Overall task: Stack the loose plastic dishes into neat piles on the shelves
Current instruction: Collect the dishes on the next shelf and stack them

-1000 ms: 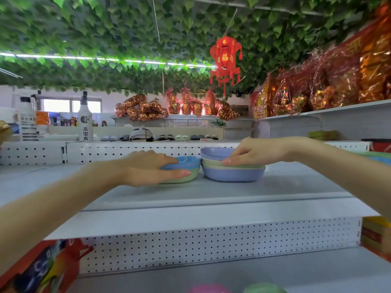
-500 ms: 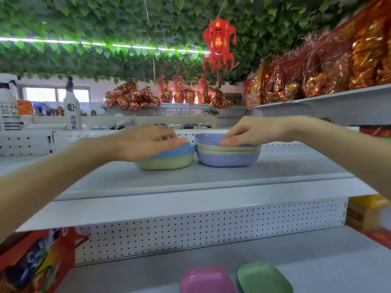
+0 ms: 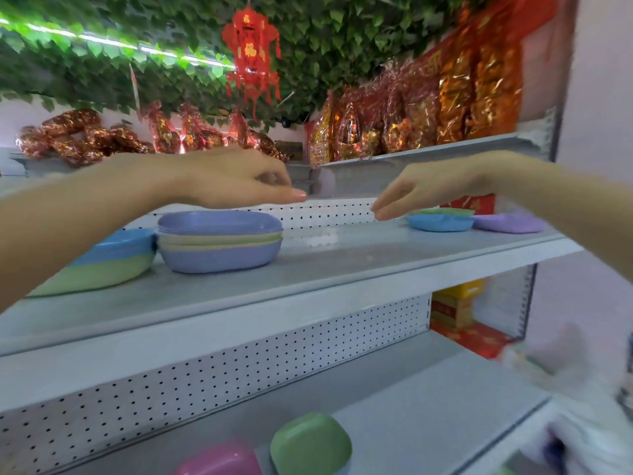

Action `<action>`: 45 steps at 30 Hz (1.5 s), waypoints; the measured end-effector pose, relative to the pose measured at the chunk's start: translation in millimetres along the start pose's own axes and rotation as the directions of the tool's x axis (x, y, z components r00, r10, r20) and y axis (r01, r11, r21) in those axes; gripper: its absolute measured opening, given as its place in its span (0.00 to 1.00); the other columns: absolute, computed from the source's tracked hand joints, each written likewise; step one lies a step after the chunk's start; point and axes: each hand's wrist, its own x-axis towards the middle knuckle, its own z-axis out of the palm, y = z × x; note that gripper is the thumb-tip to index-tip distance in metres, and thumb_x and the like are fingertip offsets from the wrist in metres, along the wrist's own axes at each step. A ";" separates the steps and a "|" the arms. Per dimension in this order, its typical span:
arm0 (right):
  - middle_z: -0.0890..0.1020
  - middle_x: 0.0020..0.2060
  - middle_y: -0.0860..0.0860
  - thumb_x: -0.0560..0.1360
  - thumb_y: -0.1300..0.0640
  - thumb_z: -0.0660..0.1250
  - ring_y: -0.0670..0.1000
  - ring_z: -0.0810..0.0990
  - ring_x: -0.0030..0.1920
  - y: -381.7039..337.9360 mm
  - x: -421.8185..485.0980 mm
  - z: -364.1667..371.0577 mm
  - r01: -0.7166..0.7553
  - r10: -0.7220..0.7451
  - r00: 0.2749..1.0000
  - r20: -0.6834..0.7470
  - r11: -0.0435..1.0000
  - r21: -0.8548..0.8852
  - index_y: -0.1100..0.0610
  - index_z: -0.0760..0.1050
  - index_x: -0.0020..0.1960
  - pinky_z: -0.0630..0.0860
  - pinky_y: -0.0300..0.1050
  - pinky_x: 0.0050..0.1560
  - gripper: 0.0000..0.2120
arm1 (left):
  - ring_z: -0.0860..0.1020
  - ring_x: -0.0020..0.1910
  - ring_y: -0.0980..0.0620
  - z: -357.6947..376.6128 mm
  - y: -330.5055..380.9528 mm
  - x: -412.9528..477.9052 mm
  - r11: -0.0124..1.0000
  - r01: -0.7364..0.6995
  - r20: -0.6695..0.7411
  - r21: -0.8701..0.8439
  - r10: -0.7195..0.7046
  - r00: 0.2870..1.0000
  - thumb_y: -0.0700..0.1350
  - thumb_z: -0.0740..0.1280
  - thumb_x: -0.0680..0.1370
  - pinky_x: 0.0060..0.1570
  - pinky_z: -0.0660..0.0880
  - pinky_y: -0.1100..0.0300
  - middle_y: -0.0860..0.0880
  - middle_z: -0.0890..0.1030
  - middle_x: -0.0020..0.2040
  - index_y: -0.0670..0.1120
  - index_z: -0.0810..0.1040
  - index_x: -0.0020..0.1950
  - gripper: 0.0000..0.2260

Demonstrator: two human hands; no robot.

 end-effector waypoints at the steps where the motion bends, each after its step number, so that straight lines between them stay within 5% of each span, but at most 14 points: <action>1: 0.76 0.61 0.39 0.72 0.37 0.61 0.42 0.74 0.59 15.6 -3.0 -1.3 -0.030 0.030 1.000 0.007 0.999 -0.010 0.46 0.74 0.64 0.68 0.39 0.62 0.24 | 0.74 0.56 0.53 2.0 9.3 12.3 1.000 -0.008 0.022 0.008 0.008 1.000 0.71 0.53 0.69 0.60 0.71 0.52 0.54 0.76 0.59 0.55 0.73 0.63 0.31; 10: 0.67 0.70 0.53 0.75 0.46 0.65 0.52 0.71 0.66 164.5 -14.5 -12.1 -0.226 0.222 0.971 0.084 0.974 0.032 0.45 0.55 0.74 0.69 0.45 0.66 0.31 | 0.74 0.59 0.54 35.8 93.0 147.5 0.996 -0.091 0.149 0.023 0.087 0.985 0.67 0.54 0.71 0.62 0.69 0.57 0.54 0.75 0.64 0.51 0.72 0.67 0.30; 15: 0.74 0.64 0.46 0.76 0.47 0.64 0.45 0.73 0.60 254.9 -16.0 -23.8 -0.214 0.215 0.974 0.064 0.976 -0.029 0.51 0.70 0.68 0.69 0.30 0.52 0.21 | 0.70 0.65 0.52 67.6 140.3 229.4 0.995 -0.094 0.205 0.025 0.087 0.975 0.63 0.57 0.76 0.65 0.66 0.58 0.51 0.69 0.70 0.55 0.66 0.71 0.26; 25: 0.80 0.49 0.39 0.76 0.51 0.66 0.35 0.76 0.47 367.8 -26.0 -10.3 -0.123 0.123 0.991 0.059 0.992 -0.008 0.52 0.80 0.56 0.72 0.28 0.46 0.11 | 0.71 0.52 0.54 122.1 219.4 305.7 0.995 -0.071 0.216 -0.072 0.085 0.973 0.52 0.59 0.80 0.50 0.64 0.66 0.49 0.76 0.62 0.50 0.73 0.66 0.16; 28: 0.81 0.48 0.40 0.76 0.53 0.67 0.36 0.78 0.45 385.0 -26.1 0.1 -0.064 0.064 0.998 -0.012 0.998 0.020 0.53 0.81 0.52 0.71 0.25 0.44 0.08 | 0.75 0.52 0.51 132.2 228.6 312.4 0.994 -0.083 0.159 -0.066 0.093 0.983 0.45 0.61 0.80 0.42 0.63 0.68 0.46 0.78 0.59 0.45 0.75 0.64 0.14; 32: 0.83 0.38 0.47 0.73 0.59 0.70 0.40 0.78 0.36 395.5 -29.1 11.5 0.025 -0.018 0.992 -0.127 0.998 0.060 0.57 0.81 0.42 0.72 0.29 0.39 0.03 | 0.76 0.49 0.52 143.7 228.8 315.2 0.995 -0.057 0.054 -0.085 0.061 0.997 0.40 0.64 0.78 0.44 0.67 0.66 0.46 0.81 0.55 0.44 0.77 0.62 0.12; 36: 0.79 0.27 0.41 0.73 0.61 0.69 0.38 0.75 0.28 387.3 -26.1 14.1 0.071 -0.059 0.981 -0.187 0.996 0.059 0.57 0.76 0.38 0.69 0.28 0.31 0.05 | 0.79 0.45 0.54 148.2 220.5 304.6 0.997 -0.025 -0.120 -0.075 0.016 0.993 0.40 0.69 0.75 0.44 0.73 0.61 0.49 0.84 0.47 0.46 0.82 0.53 0.08; 40: 0.82 0.33 0.47 0.73 0.59 0.69 0.40 0.77 0.33 358.7 -11.5 0.3 0.149 -0.149 0.908 -0.391 0.988 -0.030 0.56 0.74 0.42 0.71 0.36 0.36 0.04 | 0.80 0.43 0.54 118.6 207.9 284.4 0.994 0.018 -0.253 -0.106 -0.045 0.966 0.37 0.70 0.73 0.51 0.77 0.56 0.48 0.84 0.45 0.44 0.83 0.51 0.08; 45: 0.83 0.35 0.53 0.70 0.65 0.72 0.45 0.80 0.36 284.7 8.9 -9.8 0.305 -0.255 0.831 -0.494 0.952 0.020 0.56 0.71 0.41 0.74 0.33 0.40 0.10 | 0.78 0.38 0.63 64.7 167.1 232.1 0.990 0.116 -0.352 -0.083 -0.138 0.926 0.36 0.71 0.72 0.46 0.72 0.66 0.50 0.83 0.42 0.45 0.83 0.49 0.08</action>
